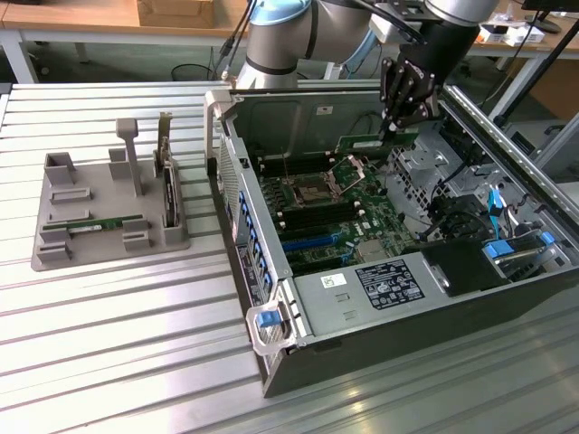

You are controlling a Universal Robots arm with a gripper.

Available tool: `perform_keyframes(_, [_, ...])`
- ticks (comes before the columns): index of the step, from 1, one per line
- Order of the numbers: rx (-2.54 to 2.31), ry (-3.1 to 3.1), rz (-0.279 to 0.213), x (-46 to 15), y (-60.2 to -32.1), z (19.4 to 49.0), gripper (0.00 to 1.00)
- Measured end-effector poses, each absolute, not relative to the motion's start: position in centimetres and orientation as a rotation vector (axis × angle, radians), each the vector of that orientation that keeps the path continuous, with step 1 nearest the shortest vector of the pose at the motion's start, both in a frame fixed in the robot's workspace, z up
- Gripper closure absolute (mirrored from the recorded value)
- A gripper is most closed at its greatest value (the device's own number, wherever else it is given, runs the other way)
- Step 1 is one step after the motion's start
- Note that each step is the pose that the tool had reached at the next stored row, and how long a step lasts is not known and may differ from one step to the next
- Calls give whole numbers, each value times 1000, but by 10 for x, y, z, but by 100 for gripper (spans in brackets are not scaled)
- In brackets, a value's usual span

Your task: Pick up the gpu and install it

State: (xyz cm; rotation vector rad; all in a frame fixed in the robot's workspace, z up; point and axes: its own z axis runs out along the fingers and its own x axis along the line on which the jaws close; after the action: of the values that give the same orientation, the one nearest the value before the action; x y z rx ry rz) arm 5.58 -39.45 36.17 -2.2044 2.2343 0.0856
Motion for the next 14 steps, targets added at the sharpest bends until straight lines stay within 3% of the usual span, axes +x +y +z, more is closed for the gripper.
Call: perform_keyframes(14, [-2204,2234,86,56,-394,354,88])
